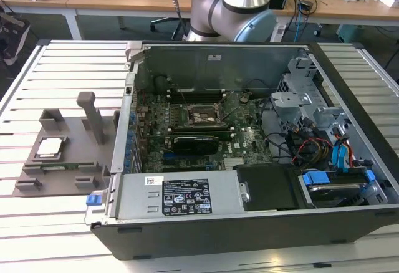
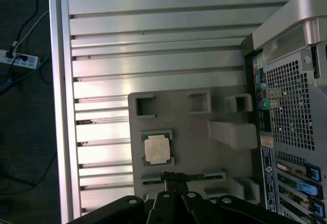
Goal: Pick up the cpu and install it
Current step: 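Reach for the cpu, then pick up the cpu and move it towards the insertion slot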
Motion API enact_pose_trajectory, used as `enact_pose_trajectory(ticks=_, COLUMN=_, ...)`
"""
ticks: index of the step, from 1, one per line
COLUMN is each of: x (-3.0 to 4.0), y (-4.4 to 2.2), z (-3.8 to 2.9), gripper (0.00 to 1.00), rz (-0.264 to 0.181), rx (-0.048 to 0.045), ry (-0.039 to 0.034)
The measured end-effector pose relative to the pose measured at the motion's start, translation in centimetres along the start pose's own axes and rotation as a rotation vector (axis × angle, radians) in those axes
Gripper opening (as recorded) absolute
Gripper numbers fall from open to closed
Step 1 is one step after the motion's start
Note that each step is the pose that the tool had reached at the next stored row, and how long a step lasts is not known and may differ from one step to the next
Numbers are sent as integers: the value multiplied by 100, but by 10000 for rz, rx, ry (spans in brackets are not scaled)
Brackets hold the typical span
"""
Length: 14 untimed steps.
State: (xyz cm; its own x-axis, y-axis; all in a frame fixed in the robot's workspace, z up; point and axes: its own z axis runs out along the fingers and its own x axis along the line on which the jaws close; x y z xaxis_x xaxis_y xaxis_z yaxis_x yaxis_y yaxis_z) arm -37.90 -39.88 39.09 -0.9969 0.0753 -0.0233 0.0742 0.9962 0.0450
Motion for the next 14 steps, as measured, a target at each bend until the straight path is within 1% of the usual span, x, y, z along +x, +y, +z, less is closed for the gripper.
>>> enact_pose_trajectory(ticks=2, x=21, y=-2, z=0, gripper=11, rz=-2, rx=0, ry=0)
enact_pose_trajectory(ticks=14, x=24, y=-2, z=-1, gripper=11, rz=0, rx=0, ry=0)
